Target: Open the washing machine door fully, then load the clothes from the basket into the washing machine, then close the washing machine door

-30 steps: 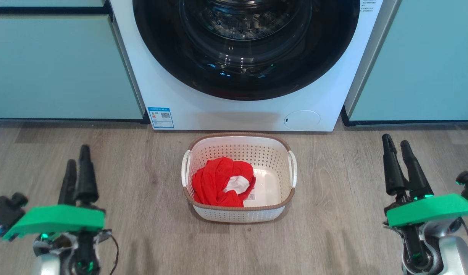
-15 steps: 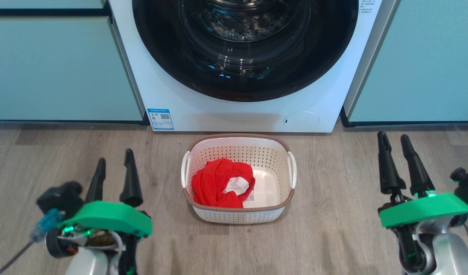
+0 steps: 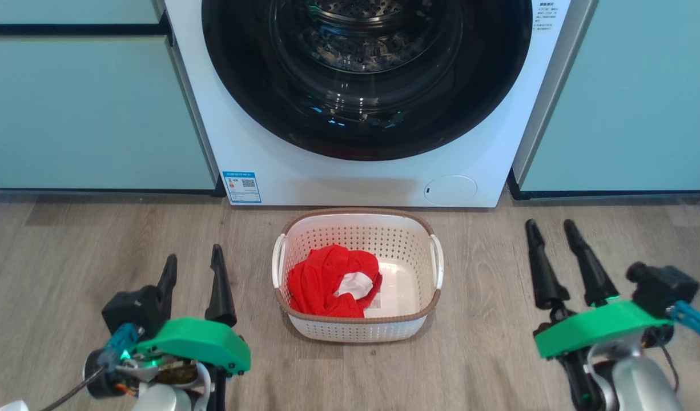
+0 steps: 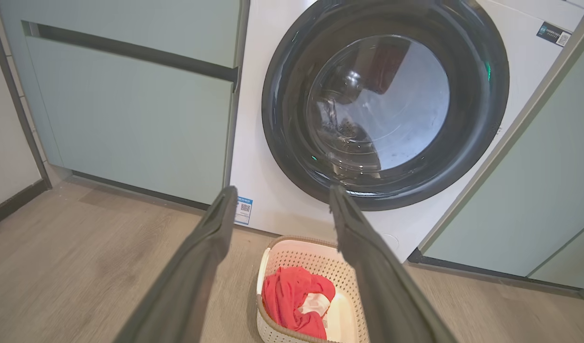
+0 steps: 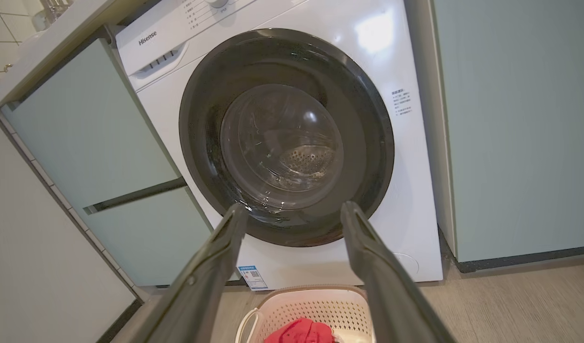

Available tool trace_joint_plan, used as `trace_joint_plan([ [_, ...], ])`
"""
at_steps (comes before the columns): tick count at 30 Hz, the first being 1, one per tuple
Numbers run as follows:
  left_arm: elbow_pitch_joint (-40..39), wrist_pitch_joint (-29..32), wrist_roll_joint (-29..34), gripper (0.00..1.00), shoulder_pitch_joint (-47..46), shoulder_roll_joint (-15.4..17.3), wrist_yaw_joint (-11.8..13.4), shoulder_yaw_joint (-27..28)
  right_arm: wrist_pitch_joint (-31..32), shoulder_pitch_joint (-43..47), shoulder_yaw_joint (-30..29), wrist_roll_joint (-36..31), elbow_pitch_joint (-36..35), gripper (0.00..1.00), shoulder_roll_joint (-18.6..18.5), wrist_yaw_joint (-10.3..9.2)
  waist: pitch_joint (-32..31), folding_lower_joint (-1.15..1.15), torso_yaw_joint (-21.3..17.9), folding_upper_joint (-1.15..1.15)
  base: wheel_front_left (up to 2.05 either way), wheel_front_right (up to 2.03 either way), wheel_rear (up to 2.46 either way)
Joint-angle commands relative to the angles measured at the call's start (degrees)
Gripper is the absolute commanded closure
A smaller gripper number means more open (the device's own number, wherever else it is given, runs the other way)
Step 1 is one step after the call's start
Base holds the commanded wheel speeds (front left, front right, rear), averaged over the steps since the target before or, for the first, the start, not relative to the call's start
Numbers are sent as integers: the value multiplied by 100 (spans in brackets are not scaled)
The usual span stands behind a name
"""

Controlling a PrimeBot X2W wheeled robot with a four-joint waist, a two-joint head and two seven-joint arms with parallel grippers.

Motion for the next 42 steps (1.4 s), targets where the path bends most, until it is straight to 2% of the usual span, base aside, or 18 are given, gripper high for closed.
trace_joint_plan([
  [1, -175, -108, 219, 0, -229, 5, -24, 180, -121, -251, 188, -216, -126, 0, -64, 0, -17, -1, 3, 0, 0, 0, 0],
  [7, 21, -209, 587, 0, -120, -159, -335, 326, -222, -240, 351, -328, 276, 0, -66, 0, -47, -1, 11, 0, 0, 0, 0],
  [11, 110, -259, 825, 0, -74, -254, -394, 407, -272, -296, 378, -306, 438, 0, -68, 0, -46, -1, 15, 0, 0, 0, 0],
  [23, 380, -460, 1630, 0, 40, -591, -815, 841, -475, -420, 388, -1065, 501, 0, -72, 0, 0, -1, -23, 0, 0, 0, 0],
  [25, 439, -494, 1684, 0, 62, -639, -939, 908, -509, -425, 336, -1182, 500, 0, -73, 0, 2, -1, -34, 0, 0, 0, 0],
  [29, 640, -561, 1687, 0, 127, -713, -1441, 1052, -577, -437, 332, -1387, 553, 0, -74, 0, -9, -1, -60, 0, 0, 0, 0],
  [31, 715, -594, 1906, 0, 132, -730, -1552, 1096, -610, -438, 372, -1537, 614, 0, -75, 0, -15, -1, -75, 0, 0, 0, 0],
  [35, 775, -659, 2249, 0, 129, -752, -1580, 1197, -675, -468, 413, -1761, 710, 0, -76, 0, -18, -1, -102, 0, 0, 0, 0],
  [42, 766, -659, 2215, 0, 127, -761, -1533, 1245, -675, -512, 525, -1622, 1049, 0, -76, 0, 6, -1, -140, 0, 0, 0, 0],
])
